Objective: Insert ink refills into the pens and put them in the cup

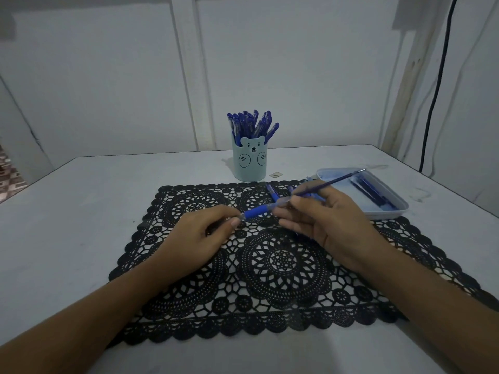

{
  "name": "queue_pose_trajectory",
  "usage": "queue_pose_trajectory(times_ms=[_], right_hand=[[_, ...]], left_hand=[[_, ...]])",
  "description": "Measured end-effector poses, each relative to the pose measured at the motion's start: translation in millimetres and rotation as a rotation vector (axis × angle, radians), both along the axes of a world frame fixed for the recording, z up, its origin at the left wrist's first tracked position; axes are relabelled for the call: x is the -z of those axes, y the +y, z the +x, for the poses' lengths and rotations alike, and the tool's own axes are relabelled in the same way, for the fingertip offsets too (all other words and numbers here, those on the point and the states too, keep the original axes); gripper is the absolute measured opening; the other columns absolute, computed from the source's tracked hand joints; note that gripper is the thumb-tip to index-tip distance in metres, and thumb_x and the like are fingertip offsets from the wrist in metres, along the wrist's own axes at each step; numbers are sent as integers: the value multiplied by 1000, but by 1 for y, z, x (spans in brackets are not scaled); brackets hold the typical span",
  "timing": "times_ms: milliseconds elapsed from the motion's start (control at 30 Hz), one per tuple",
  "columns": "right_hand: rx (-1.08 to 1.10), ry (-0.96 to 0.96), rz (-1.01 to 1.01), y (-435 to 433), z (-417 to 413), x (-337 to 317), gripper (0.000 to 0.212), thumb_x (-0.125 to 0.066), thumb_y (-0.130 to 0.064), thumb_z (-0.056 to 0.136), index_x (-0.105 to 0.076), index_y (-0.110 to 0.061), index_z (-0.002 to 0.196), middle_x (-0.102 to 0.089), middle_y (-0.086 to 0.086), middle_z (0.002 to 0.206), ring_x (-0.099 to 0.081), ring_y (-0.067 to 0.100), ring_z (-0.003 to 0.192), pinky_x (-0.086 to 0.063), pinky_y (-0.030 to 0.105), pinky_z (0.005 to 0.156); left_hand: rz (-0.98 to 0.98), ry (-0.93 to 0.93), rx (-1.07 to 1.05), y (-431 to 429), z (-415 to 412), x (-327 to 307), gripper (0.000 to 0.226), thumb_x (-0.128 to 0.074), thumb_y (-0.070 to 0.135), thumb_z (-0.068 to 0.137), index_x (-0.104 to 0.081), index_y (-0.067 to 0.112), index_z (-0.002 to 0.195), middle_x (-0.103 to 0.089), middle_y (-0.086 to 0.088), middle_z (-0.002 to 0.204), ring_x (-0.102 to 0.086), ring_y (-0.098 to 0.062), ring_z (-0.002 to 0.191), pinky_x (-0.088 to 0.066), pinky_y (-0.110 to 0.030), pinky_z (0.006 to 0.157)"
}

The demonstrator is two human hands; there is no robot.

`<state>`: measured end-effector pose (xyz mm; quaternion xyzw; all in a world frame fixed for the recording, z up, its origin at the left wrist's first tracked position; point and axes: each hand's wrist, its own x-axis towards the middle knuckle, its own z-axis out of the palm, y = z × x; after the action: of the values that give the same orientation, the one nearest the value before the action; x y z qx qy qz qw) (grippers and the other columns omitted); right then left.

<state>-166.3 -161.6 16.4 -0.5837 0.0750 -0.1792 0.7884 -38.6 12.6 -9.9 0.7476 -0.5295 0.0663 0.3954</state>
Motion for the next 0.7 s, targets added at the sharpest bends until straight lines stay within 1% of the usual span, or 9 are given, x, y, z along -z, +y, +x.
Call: queue_pose_trajectory(times_ms=[100, 133, 200, 267, 400, 467, 567, 633, 700], right_hand=[[40, 71, -319, 2, -2, 1, 10, -59, -1, 81, -65, -8, 87, -64, 8, 73, -60, 11, 61, -53, 20, 59], [42, 94, -360, 2, -2, 1, 12, -61, -5, 81, -67, -10, 90, -62, 8, 73, -56, 8, 57, -50, 20, 56], [18, 119, -278, 0, -2, -2, 24, -62, -15, 78, -64, -13, 102, -59, 4, 71, -50, 7, 54, -44, 20, 52], [-4, 110, -91, -5, -3, -6, 32, -57, -27, 80, -57, -12, 108, -58, 2, 65, -49, 8, 53, -40, 22, 49], [108, -18, 191, -14, -6, -11, 15, -45, -29, 91, -48, -14, 89, -58, 1, 57, -49, 12, 49, -39, 22, 43], [195, -81, 209, -16, -5, -10, 14, -43, -20, 94, -48, -12, 85, -58, 2, 57, -50, 12, 49, -40, 21, 42], [259, -51, 36, -14, -6, -7, 11, -48, -13, 92, -55, -5, 87, -59, -1, 58, -51, 10, 52, -42, 18, 44], [229, 51, -234, -13, -6, -2, 13, -55, -15, 88, -61, -4, 89, -57, -3, 57, -48, 9, 51, -41, 17, 45], [118, 161, -528, -12, -6, 0, 14, -61, -21, 84, -65, -12, 95, -54, 1, 60, -44, 9, 49, -38, 18, 45]], left_hand=[[25, -32, 27, -1, 0, 1, 14, -49, 33, 88, -60, 31, 97, -61, 14, 86, -52, -2, 59, -36, -8, 52], [29, -42, 34, -1, 0, 1, 16, -47, 36, 88, -59, 31, 97, -60, 14, 87, -52, -2, 60, -36, -8, 52], [23, -31, 28, -1, 0, 1, 17, -48, 37, 88, -60, 30, 98, -61, 14, 86, -52, -3, 58, -36, -9, 51], [9, -7, 4, 0, 0, 0, 13, -50, 31, 88, -59, 33, 96, -61, 12, 82, -52, -6, 57, -37, -12, 49], [-9, 69, -56, -1, -1, -1, 22, -53, 20, 92, -55, 42, 91, -62, 1, 67, -55, -19, 65, -42, -25, 54], [-7, 86, -60, -1, -1, -2, 22, -53, 19, 90, -55, 41, 91, -62, 1, 67, -54, -20, 65, -42, -27, 55], [3, 72, -46, -1, -1, -2, 21, -53, 18, 90, -57, 39, 92, -63, -1, 68, -54, -20, 62, -42, -28, 54], [14, 59, -40, 0, -1, -2, 19, -53, 17, 90, -58, 35, 94, -63, -2, 68, -54, -20, 62, -41, -27, 53], [23, 53, -36, 0, -2, -2, 17, -53, 17, 90, -60, 31, 96, -63, -2, 67, -53, -21, 64, -40, -24, 52]])
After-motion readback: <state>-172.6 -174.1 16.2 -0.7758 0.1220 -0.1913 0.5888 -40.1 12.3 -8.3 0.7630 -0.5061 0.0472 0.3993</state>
